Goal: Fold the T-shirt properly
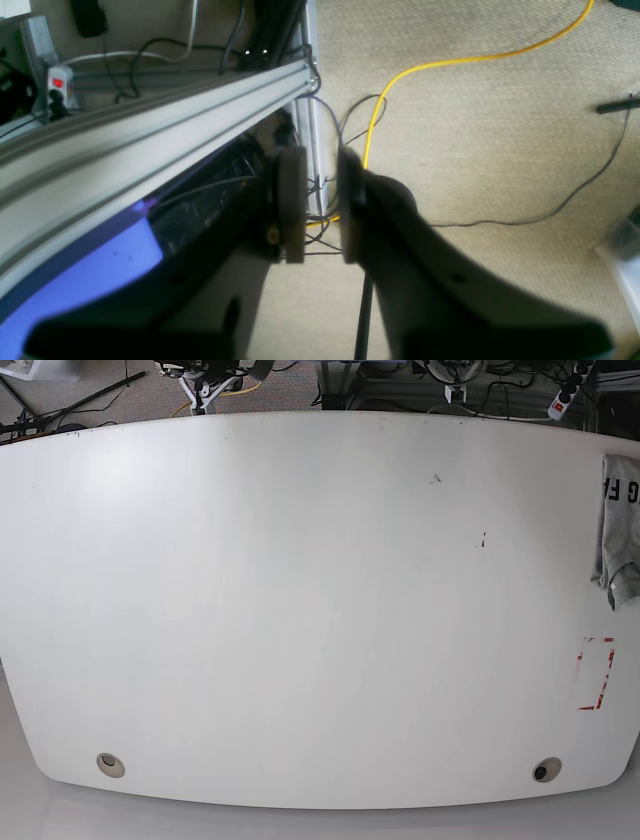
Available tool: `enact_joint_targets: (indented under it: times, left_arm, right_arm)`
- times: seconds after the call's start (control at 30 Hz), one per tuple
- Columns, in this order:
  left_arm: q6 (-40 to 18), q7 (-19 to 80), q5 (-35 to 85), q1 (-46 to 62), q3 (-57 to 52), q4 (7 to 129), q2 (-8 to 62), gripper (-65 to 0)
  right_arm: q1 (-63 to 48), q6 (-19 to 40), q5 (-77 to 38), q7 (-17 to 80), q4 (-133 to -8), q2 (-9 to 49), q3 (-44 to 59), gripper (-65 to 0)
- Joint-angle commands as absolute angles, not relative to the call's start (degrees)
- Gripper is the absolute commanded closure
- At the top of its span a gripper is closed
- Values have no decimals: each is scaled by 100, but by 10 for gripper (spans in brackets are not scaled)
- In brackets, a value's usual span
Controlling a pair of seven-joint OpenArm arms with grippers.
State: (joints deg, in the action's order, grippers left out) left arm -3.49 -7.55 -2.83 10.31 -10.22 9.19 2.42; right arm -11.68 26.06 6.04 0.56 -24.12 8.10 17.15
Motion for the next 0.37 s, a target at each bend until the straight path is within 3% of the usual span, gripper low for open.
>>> enact_joint_targets:
  times: [0.0, 0.07, 0.33]
  left_arm:
    - [101, -549, -365, 927, -989, 927, 295, -406]
    - [374, -321, -479, 831, -945, 927, 277, -406]
    - [374, -224, -523, 796, -936, 927, 268, -406]
  right_arm:
    - [-1191, 2633, 602, 22, -2413, 857, 1710, -106]
    - [-1200, 2633, 602, 22, -2413, 857, 1710, -108]
    - [-1209, 2642, 602, 22, -2413, 840, 1710, -108]
